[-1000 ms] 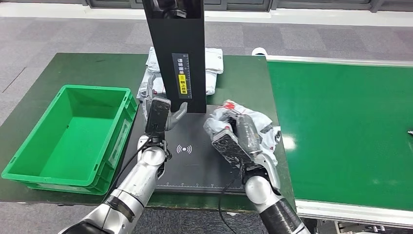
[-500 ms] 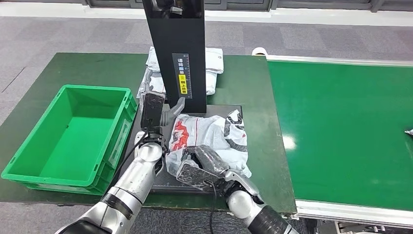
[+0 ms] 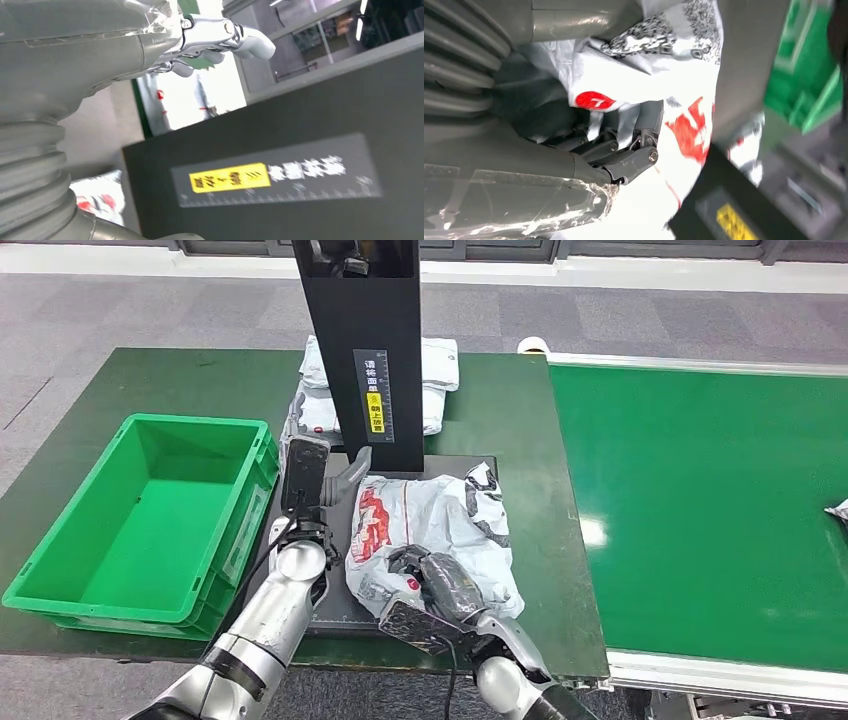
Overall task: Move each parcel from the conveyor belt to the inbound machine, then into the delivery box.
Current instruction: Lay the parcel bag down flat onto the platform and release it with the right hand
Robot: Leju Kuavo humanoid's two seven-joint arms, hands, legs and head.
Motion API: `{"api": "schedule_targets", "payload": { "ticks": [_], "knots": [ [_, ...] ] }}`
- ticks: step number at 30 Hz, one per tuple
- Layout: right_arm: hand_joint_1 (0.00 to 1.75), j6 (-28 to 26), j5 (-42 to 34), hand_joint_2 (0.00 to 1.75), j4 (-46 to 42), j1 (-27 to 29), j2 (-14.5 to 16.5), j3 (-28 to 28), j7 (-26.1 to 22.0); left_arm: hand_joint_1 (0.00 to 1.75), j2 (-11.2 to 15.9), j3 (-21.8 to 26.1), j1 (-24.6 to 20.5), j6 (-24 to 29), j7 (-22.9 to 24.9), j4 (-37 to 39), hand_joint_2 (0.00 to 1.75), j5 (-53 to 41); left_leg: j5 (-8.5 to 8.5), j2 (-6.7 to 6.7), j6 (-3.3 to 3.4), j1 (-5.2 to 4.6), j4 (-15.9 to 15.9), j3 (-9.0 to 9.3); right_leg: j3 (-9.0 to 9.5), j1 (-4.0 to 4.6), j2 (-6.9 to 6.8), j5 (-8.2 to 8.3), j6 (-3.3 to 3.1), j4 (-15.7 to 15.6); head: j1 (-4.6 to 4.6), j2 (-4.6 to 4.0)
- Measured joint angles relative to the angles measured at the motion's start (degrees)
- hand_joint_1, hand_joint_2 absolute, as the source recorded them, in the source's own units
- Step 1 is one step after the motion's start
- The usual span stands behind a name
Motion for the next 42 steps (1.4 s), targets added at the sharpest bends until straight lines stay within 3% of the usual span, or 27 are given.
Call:
{"api": "schedule_targets", "payload": {
  "ticks": [5, 9, 23, 28, 32, 34, 35, 38, 39, 42],
  "knots": [
    [0.00, -7.2, -5.1, 0.00, -8.6, 6.3, -0.5, -6.4, -8.8, 0.00, 0.8, -0.1, 3.1, -4.7, 0.4, -2.3, 1.75, -2.5, -0.08, -0.02, 0.05, -0.01, 0.0, -0.02, 0.00, -0.01, -0.03, -0.06, 0.03, 0.0, 0.00, 0.00],
    [0.00, -9.1, -8.1, 0.00, -15.5, 10.3, -0.5, -12.5, -12.7, 0.00, 0.7, -0.9, 4.4, -7.8, 0.0, -2.8, 1.75, -3.3, -0.15, 0.02, 0.07, -0.02, 0.0, -0.02, -0.02, -0.03, 0.00, -0.07, 0.02, 0.0, 0.01, 0.00],
    [0.00, -3.2, -11.0, 0.00, -19.9, 13.1, 2.5, -20.8, -13.2, 0.00, 0.0, -4.0, 4.6, -11.7, -0.7, -1.8, 1.75, -7.3, -0.14, 0.06, 0.06, -0.01, 0.0, 0.02, -0.02, -0.01, 0.04, -0.07, 0.01, 0.0, 0.01, 0.00],
    [0.00, 0.0, -11.6, 0.00, -20.8, 13.3, 3.1, -23.4, -12.1, 0.00, 0.0, -8.6, 3.2, -14.4, 4.0, 2.4, 1.75, -20.4, -0.15, 0.04, 0.07, -0.05, 0.0, 0.01, -0.01, -0.06, 0.03, -0.07, 0.02, 0.0, 0.01, 0.00],
    [0.00, 2.0, -10.8, 1.75, -22.7, 14.0, 3.8, -25.6, -11.8, 0.00, -0.3, -14.8, 1.2, -16.6, 11.0, 10.0, 1.75, -34.5, -0.17, 0.08, 0.08, -0.08, 0.0, 0.03, -0.02, -0.09, 0.05, -0.07, 0.03, 0.0, 0.01, 0.00],
    [0.00, 2.4, -10.3, 1.75, -23.4, 14.5, 4.3, -26.6, -11.9, 0.02, -0.7, -17.4, 0.3, -18.4, 14.1, 13.5, 1.75, -38.9, -0.17, 0.09, 0.08, -0.08, 0.0, 0.03, -0.03, -0.09, 0.06, -0.07, 0.02, 0.0, 0.01, 0.00],
    [0.00, 2.5, -10.1, 1.75, -23.7, 14.7, 4.5, -27.1, -11.9, 0.30, -0.9, -18.4, -0.1, -19.5, 15.2, 15.1, 1.75, -40.5, -0.17, 0.09, 0.08, -0.08, 0.0, 0.03, -0.02, -0.09, 0.06, -0.07, 0.02, 0.0, 0.00, 0.00],
    [0.00, 2.5, -9.8, 1.75, -24.4, 15.1, 5.2, -28.3, -12.2, 1.59, -1.5, -20.7, -1.6, -23.5, 16.7, 19.0, 1.75, -43.0, -0.17, 0.01, 0.08, -0.06, 0.0, 0.08, 0.10, -0.06, -0.05, -0.12, 0.02, 0.0, -0.02, 0.00],
    [0.00, 2.5, -9.8, 1.75, -24.6, 15.1, 5.4, -28.6, -12.3, 1.75, -1.7, -21.3, -2.2, -25.4, 16.7, 20.0, 1.75, -43.5, -0.18, -0.03, 0.10, -0.06, 0.0, 0.15, 0.20, -0.05, -0.12, -0.17, 0.02, 0.0, -0.01, 0.00],
    [0.00, 2.4, -9.6, 1.75, -25.0, 15.2, 5.8, -29.3, -12.5, 1.75, -2.2, -22.7, -3.6, -28.7, 16.6, 22.3, 1.75, -44.5, -0.28, -0.12, 0.11, -0.06, 0.0, 0.44, 0.54, -0.06, -0.27, -0.33, 0.02, 0.0, 0.00, 0.00]
  ]
}}
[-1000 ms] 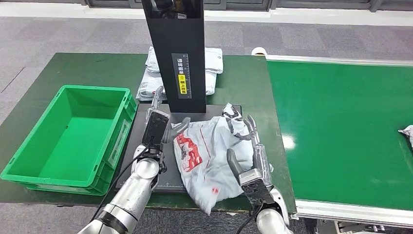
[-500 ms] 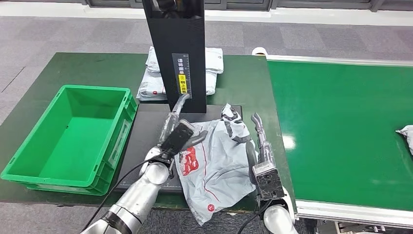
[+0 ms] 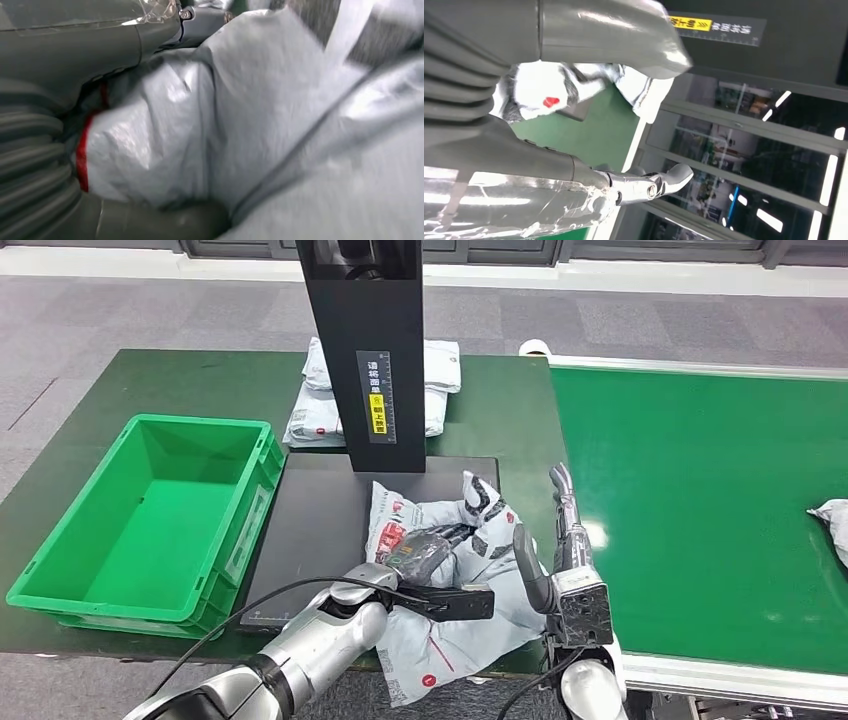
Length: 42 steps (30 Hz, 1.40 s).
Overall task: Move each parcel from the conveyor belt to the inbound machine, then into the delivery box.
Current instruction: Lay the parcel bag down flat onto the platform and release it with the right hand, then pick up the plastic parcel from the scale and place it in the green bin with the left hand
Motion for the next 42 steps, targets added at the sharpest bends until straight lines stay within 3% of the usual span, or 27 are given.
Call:
{"api": "schedule_targets", "payload": {
  "ticks": [6, 12, 15, 19, 24, 29, 33, 39, 42],
  "knots": [
    [0.00, -0.6, 0.3, 1.75, -2.6, 2.1, 0.1, -0.8, -0.2, 1.75, -0.1, -0.3, -0.8, 7.0, 0.0, 1.0, 1.75, 0.2, -0.05, 0.02, 0.01, -0.01, 0.0, 0.16, 0.16, -0.02, 0.00, -0.01, 0.01, 0.0, 0.01, 0.00],
    [0.00, -0.7, 0.4, 1.75, -4.0, 3.2, 0.1, -1.1, -0.3, 1.75, -0.1, 0.0, -1.1, 8.5, -0.2, 1.0, 1.75, 0.7, -0.04, 0.05, 0.00, -0.01, 0.0, 0.19, 0.15, 0.00, 0.01, 0.00, 0.02, 0.0, 0.00, 0.00],
    [0.00, -1.0, 0.4, 1.75, -4.6, 3.7, 0.1, -1.2, -0.3, 1.75, 0.2, 1.3, -0.8, 13.7, -1.0, 0.2, 1.75, 2.3, -0.04, 0.05, -0.01, 0.00, 0.0, 0.17, 0.10, 0.01, 0.04, 0.00, 0.01, 0.0, 0.00, 0.00],
    [0.00, -2.0, 0.2, 1.75, -5.6, 4.8, 0.2, -1.2, -0.3, 1.75, 1.6, 6.7, -0.2, 22.5, -1.7, -4.9, 1.75, 5.7, -0.03, 0.10, -0.05, 0.01, 0.0, 0.04, -0.08, 0.02, 0.15, 0.01, -0.01, 0.0, 0.01, 0.00],
    [0.00, -3.0, -0.6, 1.75, -5.9, 5.5, 0.3, -1.2, -0.3, 1.75, 3.9, 15.0, 0.2, 29.2, -1.7, -14.0, 1.75, 7.9, 0.00, 0.13, -0.08, 0.04, 0.0, -0.06, -0.15, 0.05, 0.17, 0.01, -0.02, 0.1, 0.01, 0.00],
    [0.00, -3.6, -1.6, 1.75, -6.0, 5.6, 0.4, -1.2, -0.4, 1.75, 9.1, 22.6, 0.5, 37.0, 1.7, -23.5, 1.75, 3.1, -0.01, 0.33, -0.13, 0.07, 0.0, -0.08, -0.29, 0.09, 0.45, 0.03, -0.08, 0.1, -0.01, 0.00],
    [0.00, -3.8, -2.1, 1.75, -6.1, 5.6, 0.4, -1.3, -0.4, 1.75, 12.6, 28.3, 0.6, 37.9, 3.4, -29.1, 1.75, -1.3, -0.01, 0.23, -0.14, 0.09, 0.0, -0.10, -0.30, 0.11, 0.38, -0.02, -0.15, 0.1, 0.00, 0.00],
    [0.00, -3.9, -2.2, 1.75, -6.2, 5.6, 0.4, -1.3, -0.4, 1.75, 14.1, 31.2, 1.1, 38.2, 3.7, -32.4, 1.75, -2.6, -0.01, 0.17, -0.13, 0.08, 0.0, -0.17, -0.29, 0.09, 0.34, -0.03, -0.17, 0.1, 0.01, 0.00],
    [0.00, -3.9, -2.4, 1.75, -6.2, 5.6, 0.4, -1.3, -0.4, 1.75, 15.1, 32.9, 1.7, 40.0, 6.6, -34.0, 1.75, -8.6, -0.02, 0.18, -0.14, 0.08, 0.0, -0.21, -0.30, 0.09, 0.35, -0.03, -0.17, 0.1, 0.01, 0.00]
  ]
}}
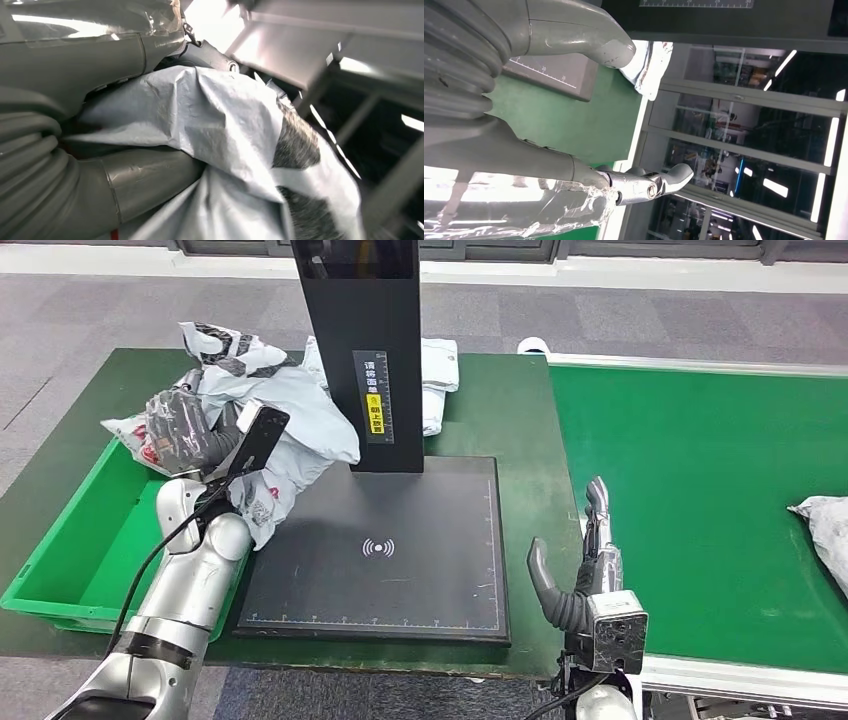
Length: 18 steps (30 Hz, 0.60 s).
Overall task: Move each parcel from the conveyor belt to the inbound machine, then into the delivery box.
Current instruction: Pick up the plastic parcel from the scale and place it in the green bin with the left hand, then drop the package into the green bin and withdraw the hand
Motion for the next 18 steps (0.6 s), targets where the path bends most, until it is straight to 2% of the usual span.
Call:
{"api": "schedule_targets", "payload": {
  "ticks": [4, 8, 9, 11, 15, 16, 18],
  "knots": [
    [0.00, -0.1, -0.4, 1.75, 0.0, 0.1, -0.1, 0.0, 0.0, 1.75, 2.7, 7.1, 2.9, 1.4, 4.6, -5.4, 1.75, -13.3, -0.12, 0.30, -0.16, 0.00, 0.0, 0.08, -0.08, 0.02, 0.27, -0.01, -0.03, 0.0, 0.00, 0.00],
    [0.00, 0.0, -0.3, 1.75, 0.0, 0.8, -0.2, 0.0, 0.0, 1.75, 6.5, 15.6, 8.1, 1.4, 11.4, -9.5, 1.75, -21.1, -0.28, 0.60, -0.40, 0.05, -0.1, 0.27, -0.07, 0.08, 0.50, -0.14, -0.23, 0.0, -0.01, 0.00],
    [0.00, 0.0, -0.2, 1.75, 0.0, 1.0, -0.2, -0.1, 0.0, 1.65, 7.5, 17.5, 9.6, 1.4, 13.3, -10.2, 1.75, -22.0, -0.30, 0.62, -0.44, 0.09, -0.1, 0.29, -0.07, 0.13, 0.52, -0.19, -0.31, 0.0, -0.01, 0.00],
    [0.00, 0.2, 0.0, 1.75, 0.0, 1.4, -0.2, -0.1, 0.0, 1.43, 9.2, 20.1, 12.3, 0.1, 16.5, -10.6, 1.75, -22.9, -0.33, 0.58, -0.48, 0.15, -0.1, 0.29, -0.08, 0.23, 0.50, -0.26, -0.41, 0.0, -0.01, 0.00],
    [0.00, 1.4, 0.9, 1.75, 0.0, 1.8, -0.2, -0.3, 0.1, 0.14, 11.2, 20.9, 15.1, -7.4, 20.2, -8.9, 1.75, -23.0, -0.33, 0.26, -0.50, 0.18, -0.1, 0.27, -0.01, 0.37, 0.17, -0.33, -0.50, 0.0, 0.00, 0.00],
    [0.00, 1.9, 1.2, 1.75, 0.0, 1.9, -0.2, -0.3, 0.1, 0.04, 11.6, 20.3, 15.4, -9.5, 22.1, -8.3, 1.75, -23.1, -0.33, 0.22, -0.51, 0.18, -0.1, 0.27, 0.01, 0.38, 0.13, -0.34, -0.51, 0.0, 0.00, 0.00],
    [0.00, 2.8, 1.7, 1.75, -0.1, 2.0, -0.2, -0.3, 0.2, 0.00, 12.6, 18.1, 15.9, -12.8, 27.1, -7.1, 1.75, -23.3, -0.34, 0.24, -0.52, 0.18, -0.1, 0.28, 0.02, 0.38, 0.15, -0.33, -0.51, 0.0, 0.00, 0.00]
  ]
}}
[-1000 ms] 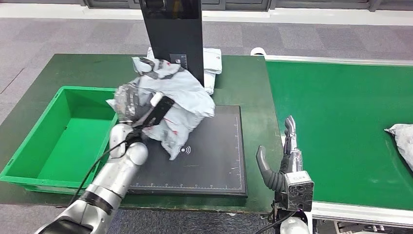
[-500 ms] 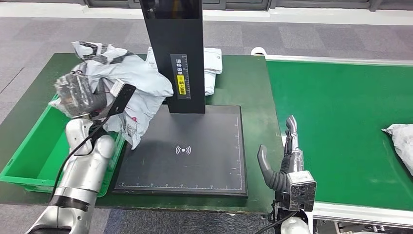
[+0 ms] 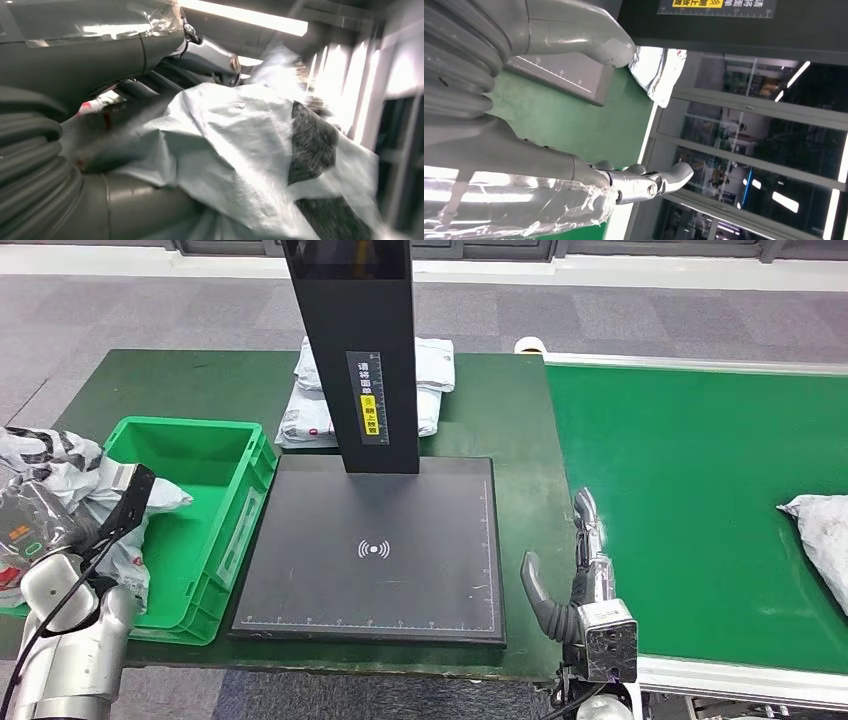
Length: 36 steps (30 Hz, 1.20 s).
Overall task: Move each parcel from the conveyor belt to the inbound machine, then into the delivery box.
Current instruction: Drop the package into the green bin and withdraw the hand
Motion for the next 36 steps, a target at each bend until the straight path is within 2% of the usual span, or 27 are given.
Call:
{"api": "schedule_targets", "payload": {
  "ticks": [2, 4, 7, 12, 16, 19, 25, 30, 33, 36],
  "knots": [
    [0.00, 0.4, 0.3, 1.75, 0.0, 0.0, 0.0, -0.1, 0.1, 0.00, 1.1, -2.7, 0.3, -2.3, 3.7, 1.0, 1.75, -0.1, 0.00, 0.03, -0.01, -0.01, 0.0, 0.01, 0.00, -0.02, 0.02, 0.01, 0.00, 0.0, 0.01, 0.00],
    [0.00, 0.5, 0.4, 1.75, 0.0, 0.0, 0.0, -0.1, 0.1, 0.00, 1.6, -4.4, 0.4, -3.9, 3.6, 1.8, 1.75, -0.1, 0.00, 0.02, 0.00, -0.02, 0.0, 0.01, 0.01, -0.03, 0.02, 0.01, 0.01, 0.0, 0.01, 0.00],
    [0.00, 0.7, 0.4, 1.75, 0.0, 0.0, 0.0, -0.2, 0.0, 0.00, 1.0, -5.1, 0.6, -4.8, -1.6, 2.7, 1.75, 0.7, 0.00, 0.00, 0.00, -0.02, 0.0, 0.01, 0.02, -0.03, 0.00, 0.01, 0.01, 0.0, 0.00, 0.00],
    [0.00, 1.5, 0.3, 1.75, -0.1, 0.0, 0.0, -0.5, 0.1, 0.00, -1.1, -5.0, 0.2, -5.5, -14.2, 3.7, 1.75, 9.1, 0.00, -0.01, 0.00, -0.02, 0.0, 0.02, 0.02, -0.03, -0.02, 0.01, 0.01, 0.0, 0.00, 0.00],
    [0.00, 1.5, 0.4, 1.75, -0.1, 0.0, 0.0, -0.8, 0.4, 0.00, -2.3, -4.8, -0.3, -5.1, -16.8, 4.3, 1.75, 11.9, -0.01, 0.01, -0.01, -0.02, 0.0, 0.03, 0.01, -0.03, -0.01, 0.02, 0.01, 0.0, 0.00, 0.00],
    [0.00, 1.5, 0.4, 1.75, -0.1, 0.0, 0.0, -1.0, 0.6, 0.00, -2.8, -4.5, -0.8, -2.9, -18.4, 4.4, 1.75, 14.2, 0.00, 0.01, -0.01, 0.00, 0.0, 0.03, 0.01, -0.02, -0.02, 0.02, 0.00, 0.0, 0.00, 0.00],
    [0.00, 1.3, 0.3, 1.75, -0.1, -0.1, 0.0, -1.0, 0.8, 0.00, -3.2, -3.3, -2.1, 6.2, -22.9, 2.1, 1.75, 21.1, 0.00, 0.01, -0.02, 0.00, 0.0, 0.03, 0.02, -0.01, -0.02, 0.02, 0.00, 0.0, 0.00, 0.00],
    [0.00, 1.3, 0.3, 1.75, -0.1, -0.3, 0.0, -1.0, 0.8, 0.00, -3.4, -2.6, -2.3, 9.3, -24.1, -0.1, 1.75, 22.6, 0.00, 0.01, -0.02, 0.00, 0.0, 0.02, 0.02, -0.01, -0.03, 0.02, 0.00, 0.0, 0.00, 0.00],
    [0.00, 1.1, 0.2, 1.75, -0.1, -0.4, 0.0, -1.0, 0.8, 0.00, -4.0, -2.4, -2.1, 13.0, -26.2, -2.1, 1.75, 24.9, 0.00, 0.00, -0.02, -0.01, 0.0, 0.02, 0.03, -0.02, -0.03, 0.02, 0.00, 0.0, 0.00, 0.00],
    [0.00, 1.0, 0.3, 1.75, -0.1, -0.4, 0.2, -1.0, 0.9, 0.00, -5.0, -2.4, -1.5, 13.9, -28.1, -4.7, 1.75, 27.4, 0.00, -0.01, -0.01, -0.01, 0.0, 0.02, 0.03, -0.02, -0.03, 0.02, 0.00, 0.0, 0.00, 0.00]
  ]
}}
